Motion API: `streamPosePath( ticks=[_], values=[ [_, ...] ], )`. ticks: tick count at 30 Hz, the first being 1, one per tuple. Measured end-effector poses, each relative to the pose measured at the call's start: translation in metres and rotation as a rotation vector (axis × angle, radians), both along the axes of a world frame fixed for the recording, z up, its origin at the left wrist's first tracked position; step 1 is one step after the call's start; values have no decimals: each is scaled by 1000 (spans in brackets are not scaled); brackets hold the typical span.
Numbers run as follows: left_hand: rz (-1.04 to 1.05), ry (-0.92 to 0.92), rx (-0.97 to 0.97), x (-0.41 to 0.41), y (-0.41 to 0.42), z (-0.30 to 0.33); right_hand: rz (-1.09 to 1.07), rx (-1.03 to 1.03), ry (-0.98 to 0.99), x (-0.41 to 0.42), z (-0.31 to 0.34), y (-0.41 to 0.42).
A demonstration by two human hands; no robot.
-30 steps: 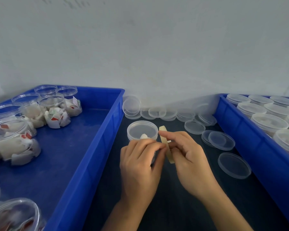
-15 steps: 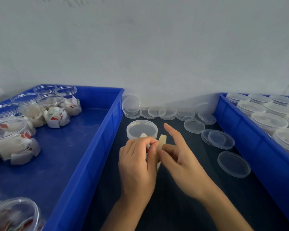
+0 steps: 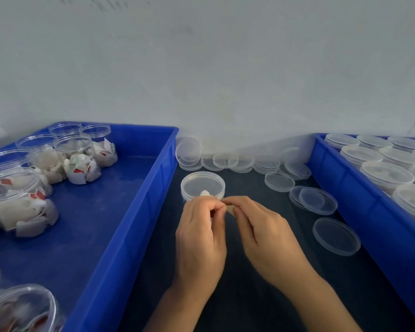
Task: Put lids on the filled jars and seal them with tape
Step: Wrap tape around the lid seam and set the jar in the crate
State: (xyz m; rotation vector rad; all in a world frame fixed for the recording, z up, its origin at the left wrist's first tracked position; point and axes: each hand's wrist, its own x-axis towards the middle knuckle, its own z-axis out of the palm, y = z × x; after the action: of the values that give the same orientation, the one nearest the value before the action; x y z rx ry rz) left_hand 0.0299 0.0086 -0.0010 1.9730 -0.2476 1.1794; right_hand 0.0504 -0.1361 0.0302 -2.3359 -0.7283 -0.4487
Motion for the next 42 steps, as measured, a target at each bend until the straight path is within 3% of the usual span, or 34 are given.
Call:
streamPosePath(
  ticks=[4,18,24,30,34,37,42],
  values=[
    [-19,-1,-24,-1,-3,0,-80,-140,-31,1,0,-2],
    [49,20,-33,-3,-5,-1,-218,-205,-135,5,-3,-3],
    [74,12,-107,-4,-3,5,-91,-125,-80,5,-5,-6],
    [49,2,-70,-5,-1,3,-103,-107,-82,7,-8,-6],
    [203,-60,-82,-2,3,2,-121,-98,-73,7,-8,-7],
    [293,16,-176,3,9,-2,-129,-94,-75,7,-7,-7],
    [83,233,-255,9,10,-10,-129,-93,-68,6,-6,-7]
  ],
)
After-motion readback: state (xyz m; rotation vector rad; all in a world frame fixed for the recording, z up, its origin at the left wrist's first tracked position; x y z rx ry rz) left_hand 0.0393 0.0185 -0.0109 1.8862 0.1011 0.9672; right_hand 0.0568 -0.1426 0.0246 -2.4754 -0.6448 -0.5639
